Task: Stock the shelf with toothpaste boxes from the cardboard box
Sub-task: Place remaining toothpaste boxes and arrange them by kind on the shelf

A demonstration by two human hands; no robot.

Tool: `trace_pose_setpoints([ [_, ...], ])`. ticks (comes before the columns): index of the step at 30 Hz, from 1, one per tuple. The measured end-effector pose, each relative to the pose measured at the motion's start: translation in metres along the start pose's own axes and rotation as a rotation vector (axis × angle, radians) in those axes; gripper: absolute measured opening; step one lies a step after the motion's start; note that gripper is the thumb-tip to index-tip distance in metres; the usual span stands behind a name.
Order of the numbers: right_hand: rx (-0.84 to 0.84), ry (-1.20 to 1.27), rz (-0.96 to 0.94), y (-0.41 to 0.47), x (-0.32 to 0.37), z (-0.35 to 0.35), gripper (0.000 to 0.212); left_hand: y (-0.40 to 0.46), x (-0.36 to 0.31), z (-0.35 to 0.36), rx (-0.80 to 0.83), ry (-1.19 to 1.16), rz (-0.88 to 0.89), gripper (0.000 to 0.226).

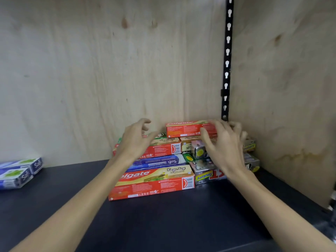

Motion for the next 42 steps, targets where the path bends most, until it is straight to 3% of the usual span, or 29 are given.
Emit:
trace_pose_setpoints([
  [4,0.153,0.068,-0.194,-0.022,0.049,0.009,0.043,-0.024,0.047,-0.042,-0.076,0.023,-0.048,0.031],
  [7,0.281,0.043,-0.286,-0.032,0.068,0.021,0.048,-0.042,0.065,-0.053,0.021,-0.114,-0.153,0.031],
  [13,0.347,-0.053,-0.328,-0.034,0.089,0.023,0.049,-0.052,0.079,-0.049,0.106,-0.291,-0.217,0.046],
  [19,0.389,0.055,-0.273,-0.037,0.096,0.028,0.048,-0.048,0.097,-0.057,0.074,-0.327,-0.276,0.048],
  [22,0.317,0.127,-0.154,-0.035,0.099,0.030,0.040,-0.046,0.114,-0.068,0.087,-0.306,-0.323,0.046],
  [26,0.273,0.077,-0.075,-0.036,0.099,0.032,0.054,-0.047,0.121,-0.080,0.075,-0.310,-0.323,0.032],
  [29,0.214,0.166,-0.069,-0.030,0.101,0.028,0.049,-0.041,0.114,-0.086,0.011,-0.397,-0.310,0.034],
  [33,0.068,0.258,-0.003,-0.008,0.090,0.014,0.047,-0.024,0.085,-0.088,-0.099,-0.432,-0.217,0.035],
  [40,0.004,0.400,0.226,0.034,0.032,0.025,0.053,0.027,0.013,-0.039,-0.134,-0.444,-0.114,0.046],
  [42,-0.012,0.434,0.256,0.042,0.019,0.025,0.046,0.035,0.002,-0.020,-0.152,-0.458,-0.129,0.052],
])
Point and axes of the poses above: each hand's wrist, its own y-axis towards the middle knuckle, its own z-axis out of the palm, x = y × z, the point moved 4 cm from there along y, towards the middle knuckle, and after that the axes turned 7 degrees about -x, right-handed, at the moved point
